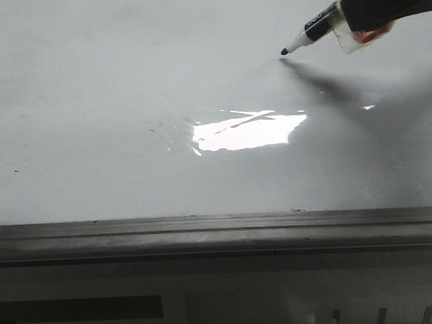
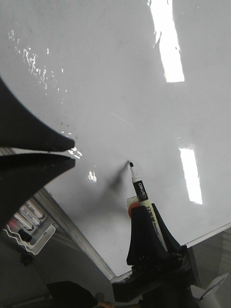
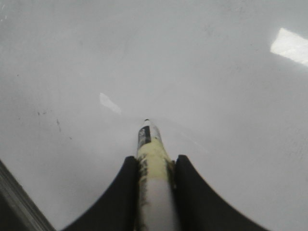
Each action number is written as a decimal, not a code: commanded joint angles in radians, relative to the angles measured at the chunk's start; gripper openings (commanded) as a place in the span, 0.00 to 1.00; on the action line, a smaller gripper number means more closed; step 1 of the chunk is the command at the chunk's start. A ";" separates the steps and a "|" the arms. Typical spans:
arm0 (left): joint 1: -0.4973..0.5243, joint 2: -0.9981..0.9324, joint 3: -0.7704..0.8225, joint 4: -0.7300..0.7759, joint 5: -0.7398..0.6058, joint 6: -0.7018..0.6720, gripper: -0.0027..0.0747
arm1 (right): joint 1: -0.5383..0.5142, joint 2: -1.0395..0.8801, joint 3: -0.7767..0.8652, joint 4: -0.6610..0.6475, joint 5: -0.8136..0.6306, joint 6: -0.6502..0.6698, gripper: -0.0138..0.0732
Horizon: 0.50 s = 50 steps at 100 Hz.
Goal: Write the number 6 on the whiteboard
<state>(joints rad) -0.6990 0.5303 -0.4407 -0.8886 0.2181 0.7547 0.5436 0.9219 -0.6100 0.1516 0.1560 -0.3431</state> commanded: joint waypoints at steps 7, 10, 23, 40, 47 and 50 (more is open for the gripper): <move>0.002 0.009 -0.028 -0.019 -0.038 -0.011 0.01 | -0.007 0.005 -0.029 -0.006 -0.090 0.000 0.10; 0.002 0.009 -0.028 -0.019 -0.038 -0.011 0.01 | -0.007 0.010 -0.029 -0.006 -0.086 0.000 0.10; 0.002 0.009 -0.028 -0.019 -0.038 -0.011 0.01 | -0.007 0.029 -0.029 -0.006 -0.075 0.000 0.10; 0.002 0.009 -0.028 -0.019 -0.038 -0.011 0.01 | -0.007 0.041 -0.029 -0.006 -0.057 0.000 0.10; 0.002 0.009 -0.028 -0.019 -0.038 -0.011 0.01 | -0.007 0.041 -0.029 -0.006 -0.042 0.000 0.10; 0.002 0.009 -0.028 -0.019 -0.038 -0.011 0.01 | -0.007 0.041 -0.029 -0.006 -0.026 0.000 0.10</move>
<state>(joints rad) -0.6990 0.5303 -0.4407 -0.8886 0.2181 0.7547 0.5413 0.9561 -0.6100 0.1516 0.1457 -0.3431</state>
